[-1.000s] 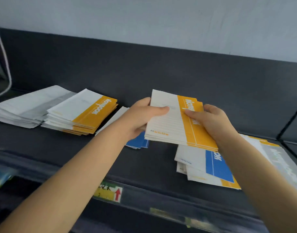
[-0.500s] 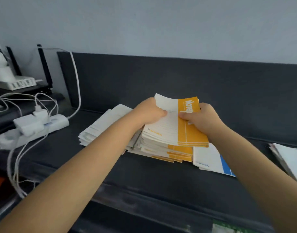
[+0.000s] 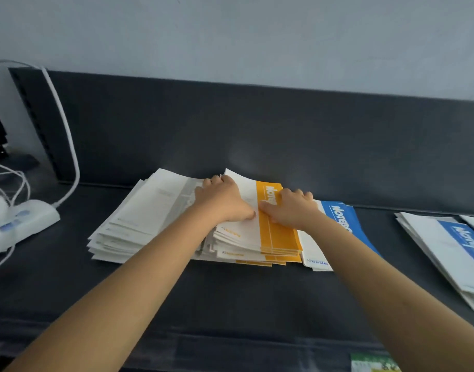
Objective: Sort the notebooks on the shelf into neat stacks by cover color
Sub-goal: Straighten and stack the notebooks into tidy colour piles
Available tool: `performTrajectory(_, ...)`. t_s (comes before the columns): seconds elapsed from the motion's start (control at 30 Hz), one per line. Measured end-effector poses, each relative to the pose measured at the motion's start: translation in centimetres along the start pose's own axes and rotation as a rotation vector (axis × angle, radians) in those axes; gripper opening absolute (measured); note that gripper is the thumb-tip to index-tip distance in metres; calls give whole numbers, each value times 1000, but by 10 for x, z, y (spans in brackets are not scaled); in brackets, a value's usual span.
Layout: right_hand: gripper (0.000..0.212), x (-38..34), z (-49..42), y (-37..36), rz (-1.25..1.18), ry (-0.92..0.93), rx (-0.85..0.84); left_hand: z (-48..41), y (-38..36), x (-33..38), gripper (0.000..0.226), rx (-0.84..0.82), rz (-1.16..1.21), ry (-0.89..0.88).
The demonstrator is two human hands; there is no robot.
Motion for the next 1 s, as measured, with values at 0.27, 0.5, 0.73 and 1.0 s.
performTrajectory(0.27, 48, 67, 37, 29, 92, 18, 188, 17, -9, 86, 86, 163, -140, -346)
performTrajectory(0.5, 38, 225, 76, 38, 183, -124, 176, 35, -81, 192, 77, 135, -239, -421)
performTrajectory(0.73, 45, 358, 88, 19, 256, -204, -19, 52, -172, 299, 78, 42, -239, -421)
performTrajectory(1.0, 48, 364, 73, 6, 167, -60, 75, 59, -185, 326, 64, 67, -29, -270)
Point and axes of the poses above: each hand's wrist, its own z-axis away from the middle knuckle, its own y-axis out of the back of the hand, x = y × z, the point moved 2 cm from there along -z, towards the middle knuckle, and after that the axes turned 11 degrees about z, right-handed, at the moved point
